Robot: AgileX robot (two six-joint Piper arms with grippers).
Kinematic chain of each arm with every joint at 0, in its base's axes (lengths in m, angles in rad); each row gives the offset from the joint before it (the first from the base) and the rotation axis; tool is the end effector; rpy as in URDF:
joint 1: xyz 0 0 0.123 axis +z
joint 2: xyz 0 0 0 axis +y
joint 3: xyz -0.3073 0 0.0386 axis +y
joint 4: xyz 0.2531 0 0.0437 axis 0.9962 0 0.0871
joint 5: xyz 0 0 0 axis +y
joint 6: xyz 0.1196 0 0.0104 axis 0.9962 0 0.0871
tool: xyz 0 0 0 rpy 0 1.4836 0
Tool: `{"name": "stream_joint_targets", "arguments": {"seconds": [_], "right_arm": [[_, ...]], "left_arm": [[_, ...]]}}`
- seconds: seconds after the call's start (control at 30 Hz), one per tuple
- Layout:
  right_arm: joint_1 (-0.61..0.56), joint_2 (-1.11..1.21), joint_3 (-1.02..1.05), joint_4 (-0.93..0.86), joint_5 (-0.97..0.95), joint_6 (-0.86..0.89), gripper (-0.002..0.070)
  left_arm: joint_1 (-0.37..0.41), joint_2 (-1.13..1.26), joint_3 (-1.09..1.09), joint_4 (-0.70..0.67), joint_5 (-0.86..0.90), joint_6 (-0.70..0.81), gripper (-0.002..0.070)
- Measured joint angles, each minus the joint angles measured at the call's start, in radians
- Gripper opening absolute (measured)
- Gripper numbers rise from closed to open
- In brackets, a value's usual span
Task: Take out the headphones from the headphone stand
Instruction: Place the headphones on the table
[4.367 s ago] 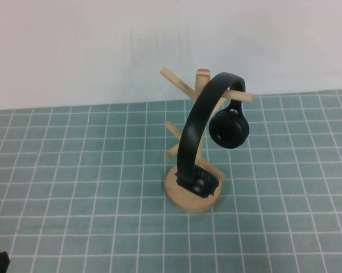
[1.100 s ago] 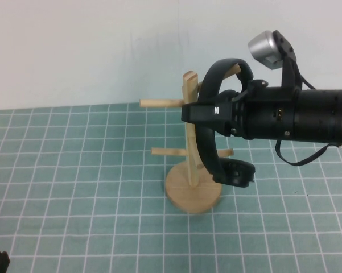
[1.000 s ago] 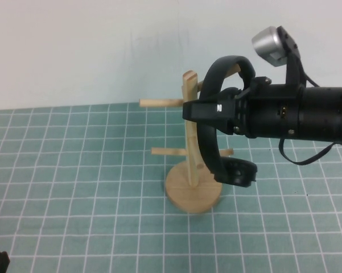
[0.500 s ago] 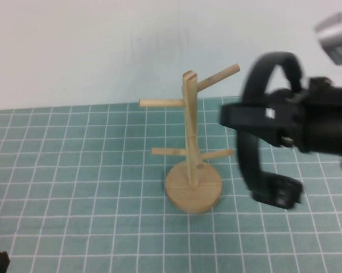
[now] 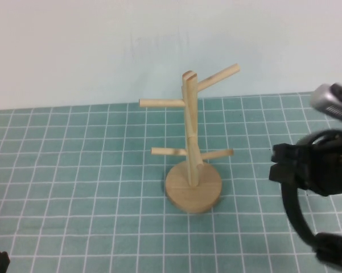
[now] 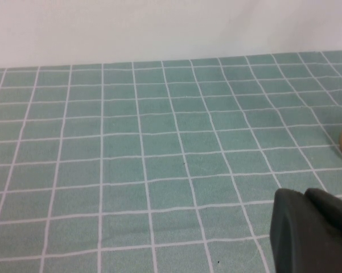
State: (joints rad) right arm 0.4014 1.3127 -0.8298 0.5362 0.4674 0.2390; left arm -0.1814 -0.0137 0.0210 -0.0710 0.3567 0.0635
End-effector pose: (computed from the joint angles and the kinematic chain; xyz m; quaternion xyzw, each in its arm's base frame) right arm 0.2509 0.1365 0.2669 0.1065 0.9162 0.2892 0.2561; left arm 0.0595 -0.0139 0.1665 0.0785 0.7938 -0.0654 0.5996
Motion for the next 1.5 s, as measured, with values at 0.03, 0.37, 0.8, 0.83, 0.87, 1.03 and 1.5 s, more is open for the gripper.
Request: {"name": "stream_joint_targets", "arguments": {"seconds": [0.03,0.37,0.8,0.83,0.87,1.03,1.5], "right_arm": [[-0.020,0.042,0.000,0.056,-0.014,0.000,-0.0005],[-0.160,0.315,-0.002,0.428,-0.144,-0.124,-0.0005],[-0.160,0.482,-0.043,0.544,-0.202,-0.265,0.0258],[-0.160,0.484,-0.043,0.539,-0.204,-0.288,0.0294],[-0.160,0.484,-0.043,0.532,-0.204,-0.318,0.0320],[-0.160,0.478,-0.043,0.403,-0.151,-0.509,0.0330],[-0.160,0.267,-0.344,-0.748,0.434,-0.113,-0.0006]], "left_arm": [[0.000,0.000,0.000,0.000,0.000,0.000,-0.0006],[0.000,0.000,0.000,0.000,0.000,0.000,-0.0006],[0.000,0.000,0.000,0.000,0.000,0.000,-0.0006],[0.000,0.000,0.000,0.000,0.000,0.000,-0.0006],[0.000,0.000,0.000,0.000,0.000,0.000,-0.0006],[0.000,0.000,0.000,0.000,0.000,0.000,-0.0006],[0.000,0.000,0.000,0.000,0.000,0.000,-0.0006]]}}
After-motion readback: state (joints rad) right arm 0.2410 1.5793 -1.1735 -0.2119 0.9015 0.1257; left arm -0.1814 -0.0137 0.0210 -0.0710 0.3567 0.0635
